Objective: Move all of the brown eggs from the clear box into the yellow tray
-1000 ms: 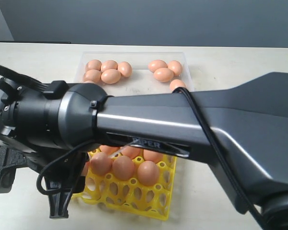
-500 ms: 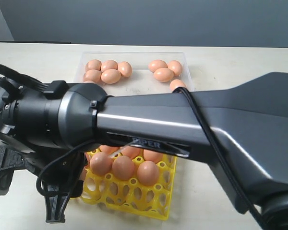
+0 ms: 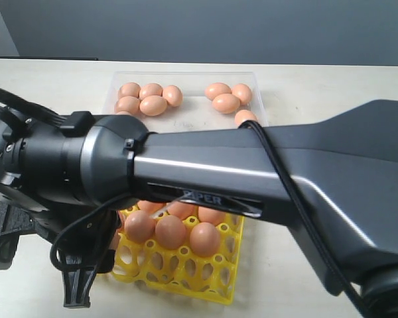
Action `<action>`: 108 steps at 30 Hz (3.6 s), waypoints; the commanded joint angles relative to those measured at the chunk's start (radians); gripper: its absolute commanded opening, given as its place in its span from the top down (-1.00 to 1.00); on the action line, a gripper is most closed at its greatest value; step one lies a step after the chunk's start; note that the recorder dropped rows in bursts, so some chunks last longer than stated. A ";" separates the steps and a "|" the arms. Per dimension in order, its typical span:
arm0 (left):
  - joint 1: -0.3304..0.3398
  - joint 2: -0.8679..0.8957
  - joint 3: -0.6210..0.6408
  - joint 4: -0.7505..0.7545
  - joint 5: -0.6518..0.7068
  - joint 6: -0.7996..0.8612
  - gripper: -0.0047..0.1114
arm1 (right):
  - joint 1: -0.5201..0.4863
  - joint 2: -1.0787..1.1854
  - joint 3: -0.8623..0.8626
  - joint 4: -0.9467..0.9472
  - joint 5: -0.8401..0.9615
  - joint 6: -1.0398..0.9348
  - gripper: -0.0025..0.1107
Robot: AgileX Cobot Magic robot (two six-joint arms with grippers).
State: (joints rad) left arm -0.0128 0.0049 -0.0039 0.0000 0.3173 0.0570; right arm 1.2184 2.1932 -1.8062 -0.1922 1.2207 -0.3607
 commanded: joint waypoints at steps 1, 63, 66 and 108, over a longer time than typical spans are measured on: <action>0.000 -0.005 0.004 0.000 -0.009 0.000 0.91 | -0.002 -0.003 -0.007 -0.004 0.000 -0.001 0.01; 0.000 -0.005 0.004 0.000 -0.009 0.000 0.91 | -0.588 0.271 -0.345 0.643 -0.355 0.346 -0.05; 0.000 -0.005 0.004 0.000 -0.009 0.000 0.91 | -0.588 0.288 -0.345 0.643 -0.350 0.346 -0.05; -0.039 -0.005 0.004 0.000 -0.009 0.000 0.91 | -0.463 -0.046 -0.169 0.646 -0.600 0.144 0.96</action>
State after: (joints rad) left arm -0.0431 0.0049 -0.0039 0.0000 0.3173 0.0570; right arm 0.7195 2.2555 -2.0585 0.4730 0.7120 -0.1941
